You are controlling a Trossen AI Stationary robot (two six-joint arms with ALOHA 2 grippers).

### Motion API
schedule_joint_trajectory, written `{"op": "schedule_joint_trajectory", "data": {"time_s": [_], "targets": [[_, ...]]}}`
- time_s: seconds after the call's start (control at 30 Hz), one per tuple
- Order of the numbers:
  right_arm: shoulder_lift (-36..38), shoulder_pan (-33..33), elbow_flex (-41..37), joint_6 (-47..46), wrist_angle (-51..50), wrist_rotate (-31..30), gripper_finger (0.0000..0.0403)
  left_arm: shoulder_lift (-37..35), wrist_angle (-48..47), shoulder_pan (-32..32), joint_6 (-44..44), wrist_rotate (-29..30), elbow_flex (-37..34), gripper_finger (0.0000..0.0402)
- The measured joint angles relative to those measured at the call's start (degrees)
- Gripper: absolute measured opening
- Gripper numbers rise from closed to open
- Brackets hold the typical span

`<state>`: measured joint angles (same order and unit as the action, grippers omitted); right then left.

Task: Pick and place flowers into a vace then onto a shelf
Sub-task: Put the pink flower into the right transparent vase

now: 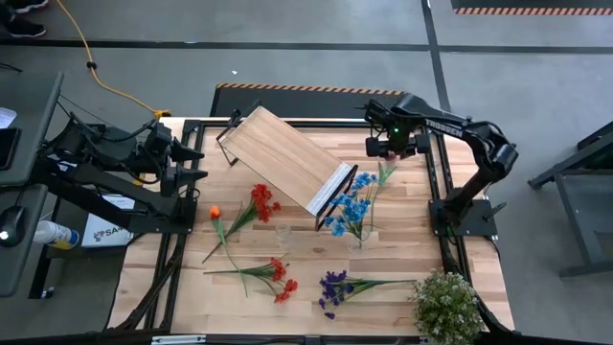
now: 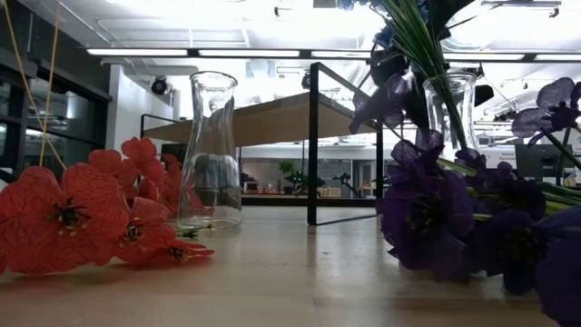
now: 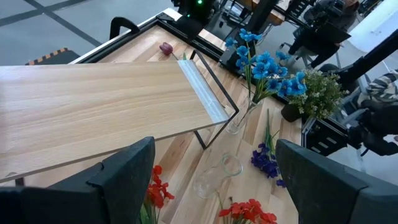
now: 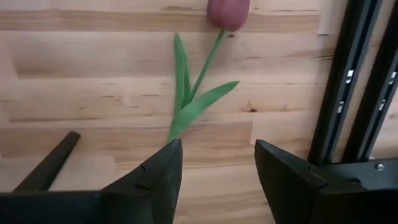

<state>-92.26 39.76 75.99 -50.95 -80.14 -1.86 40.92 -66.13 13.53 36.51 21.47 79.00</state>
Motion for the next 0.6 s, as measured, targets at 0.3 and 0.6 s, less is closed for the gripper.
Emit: {"op": "schedule_joint_trajectory", "data": {"time_s": [0.3,0.6], "targets": [[8.1,0.0,-0.3,-0.6,0.8,-1.2,0.0192,0.0,0.0,0.0,0.0,0.0,0.0,0.0367],[25.2,-0.1,-23.9,-10.9,14.9,4.8,0.0192,0.3,0.0,0.0,0.0,0.0,0.0,0.0367]]}}
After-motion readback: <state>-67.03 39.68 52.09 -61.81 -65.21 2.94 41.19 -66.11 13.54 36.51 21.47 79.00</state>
